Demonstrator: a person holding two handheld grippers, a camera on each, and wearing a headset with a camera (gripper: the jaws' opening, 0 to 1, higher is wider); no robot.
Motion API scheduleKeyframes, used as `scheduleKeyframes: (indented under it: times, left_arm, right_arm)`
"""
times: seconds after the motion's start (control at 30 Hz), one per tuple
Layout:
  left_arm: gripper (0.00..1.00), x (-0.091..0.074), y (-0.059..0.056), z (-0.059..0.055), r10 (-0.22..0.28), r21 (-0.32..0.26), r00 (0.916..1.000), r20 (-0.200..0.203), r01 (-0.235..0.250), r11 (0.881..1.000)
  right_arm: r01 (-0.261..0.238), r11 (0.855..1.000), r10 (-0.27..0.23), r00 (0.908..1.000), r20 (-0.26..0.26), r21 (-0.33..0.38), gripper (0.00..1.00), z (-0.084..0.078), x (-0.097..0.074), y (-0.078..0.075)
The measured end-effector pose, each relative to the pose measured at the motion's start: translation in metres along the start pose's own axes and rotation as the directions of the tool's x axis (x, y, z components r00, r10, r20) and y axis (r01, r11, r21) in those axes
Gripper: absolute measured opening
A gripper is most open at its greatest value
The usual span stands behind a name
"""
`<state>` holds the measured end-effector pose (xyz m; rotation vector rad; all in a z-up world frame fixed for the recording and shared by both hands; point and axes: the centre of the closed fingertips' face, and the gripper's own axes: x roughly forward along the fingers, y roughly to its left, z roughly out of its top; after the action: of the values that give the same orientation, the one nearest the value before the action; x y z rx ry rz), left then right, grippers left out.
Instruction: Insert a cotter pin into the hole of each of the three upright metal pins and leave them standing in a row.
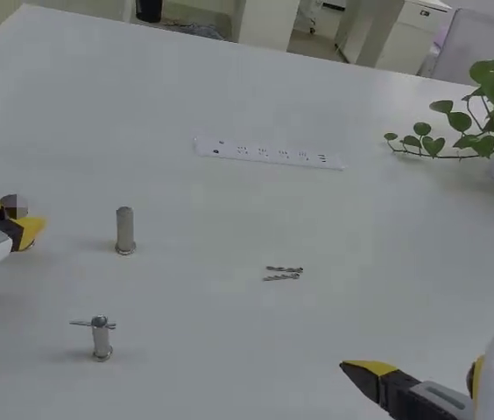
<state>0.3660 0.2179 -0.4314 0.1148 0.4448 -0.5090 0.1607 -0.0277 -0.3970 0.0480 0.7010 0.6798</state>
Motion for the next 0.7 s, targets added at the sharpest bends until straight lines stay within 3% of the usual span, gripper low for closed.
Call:
scheduleKeyframes:
  times: [0.13, 0.43, 0.7]
  left_arm:
    - [0.1, -0.021, -0.009, 0.008, 0.006, -0.054, 0.9992, 0.04, -0.003, 0.999]
    - [0.1, -0.057, -0.027, 0.023, 0.028, -0.072, 0.9969, 0.073, -0.023, 0.997]
    - [0.1, -0.088, -0.057, 0.015, 0.048, -0.039, 0.9975, 0.051, -0.046, 0.998]
  right_arm:
    - [-0.009, 1.0, 0.009, 1.0, 0.004, -0.015, 0.88, -0.001, 0.0, 0.003]
    - [-0.047, 0.998, 0.048, 0.998, 0.042, -0.044, 0.88, 0.005, -0.001, 0.014]
    - [-0.072, 0.994, 0.076, 0.9961, 0.045, -0.077, 0.88, 0.005, -0.003, 0.016]
